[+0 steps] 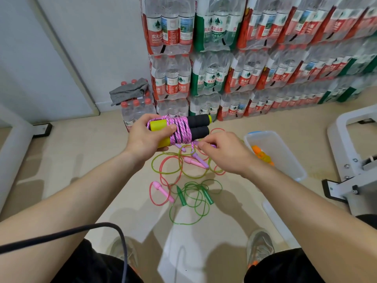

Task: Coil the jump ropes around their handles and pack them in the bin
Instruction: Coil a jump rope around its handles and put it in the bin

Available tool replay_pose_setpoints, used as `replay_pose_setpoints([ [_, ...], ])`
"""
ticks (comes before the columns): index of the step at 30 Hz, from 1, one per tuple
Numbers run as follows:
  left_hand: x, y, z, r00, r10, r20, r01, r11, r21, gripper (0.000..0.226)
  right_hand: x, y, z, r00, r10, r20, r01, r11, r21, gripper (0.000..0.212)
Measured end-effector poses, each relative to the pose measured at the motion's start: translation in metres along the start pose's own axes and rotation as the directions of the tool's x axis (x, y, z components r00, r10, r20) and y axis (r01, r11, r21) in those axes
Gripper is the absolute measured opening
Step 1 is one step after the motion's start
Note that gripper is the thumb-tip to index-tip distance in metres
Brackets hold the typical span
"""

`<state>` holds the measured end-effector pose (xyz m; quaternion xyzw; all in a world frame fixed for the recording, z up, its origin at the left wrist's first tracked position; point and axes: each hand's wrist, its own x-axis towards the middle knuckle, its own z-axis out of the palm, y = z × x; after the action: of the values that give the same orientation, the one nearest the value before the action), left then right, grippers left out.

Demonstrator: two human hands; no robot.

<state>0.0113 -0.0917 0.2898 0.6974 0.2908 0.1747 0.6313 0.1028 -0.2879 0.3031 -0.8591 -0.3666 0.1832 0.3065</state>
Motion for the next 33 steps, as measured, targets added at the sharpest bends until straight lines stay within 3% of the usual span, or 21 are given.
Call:
replay_pose_setpoints([
  [3, -0.002, 0.003, 0.001, 0.999, 0.027, 0.04, -0.031, 0.994, 0.101, 0.045, 0.004, 0.002, -0.013, 0.999, -0.041, -0.024, 0.036, 0.984, -0.176, 0.023],
  [7, -0.009, 0.007, 0.006, 0.991, 0.072, 0.113, -0.094, 0.973, 0.21, 0.039, 0.006, 0.003, -0.025, 0.992, -0.082, -0.094, 0.064, 0.981, -0.185, 0.006],
  [11, -0.016, 0.01, 0.013, 0.986, 0.036, 0.162, -0.061, 0.986, 0.153, 0.036, 0.007, 0.002, -0.024, 0.961, -0.129, -0.247, 0.125, 0.992, -0.029, 0.006],
  [16, -0.019, 0.012, 0.015, 0.979, -0.008, 0.202, -0.012, 0.996, 0.094, 0.04, 0.006, 0.004, -0.018, 0.927, -0.078, -0.366, 0.127, 0.985, 0.112, 0.012],
  [21, -0.022, 0.012, 0.016, 0.978, -0.056, 0.201, 0.062, 0.998, -0.026, 0.034, 0.002, 0.004, -0.002, 0.823, -0.17, -0.541, 0.183, 0.983, -0.032, 0.011],
  [23, -0.023, 0.012, 0.016, 0.981, -0.057, 0.188, 0.067, 0.997, -0.047, 0.036, 0.0, 0.003, 0.004, 0.797, -0.118, -0.593, 0.137, 0.99, -0.013, 0.016],
  [25, -0.024, 0.012, 0.016, 0.983, -0.058, 0.175, 0.071, 0.995, -0.071, 0.039, 0.001, 0.004, 0.003, 0.778, 0.038, -0.628, 0.037, 0.994, 0.106, 0.03],
  [27, -0.025, 0.012, 0.015, 0.986, -0.052, 0.159, 0.068, 0.993, -0.1, 0.041, 0.004, 0.007, 0.001, 0.784, 0.238, -0.573, -0.076, 0.953, 0.292, 0.05],
  [29, -0.026, 0.012, 0.016, 0.989, -0.049, 0.141, 0.067, 0.989, -0.128, 0.043, 0.005, 0.006, 0.0, 0.823, 0.382, -0.421, -0.153, 0.863, 0.482, 0.065],
  [30, -0.026, 0.012, 0.016, 0.99, -0.048, 0.135, 0.067, 0.988, -0.138, 0.043, 0.006, 0.005, 0.0, 0.849, 0.404, -0.34, -0.15, 0.802, 0.578, 0.064],
  [33, -0.026, 0.012, 0.014, 0.987, -0.058, 0.149, 0.078, 0.987, -0.138, 0.041, 0.003, 0.002, -0.003, 0.939, 0.299, -0.17, -0.078, 0.666, 0.742, 0.022],
])
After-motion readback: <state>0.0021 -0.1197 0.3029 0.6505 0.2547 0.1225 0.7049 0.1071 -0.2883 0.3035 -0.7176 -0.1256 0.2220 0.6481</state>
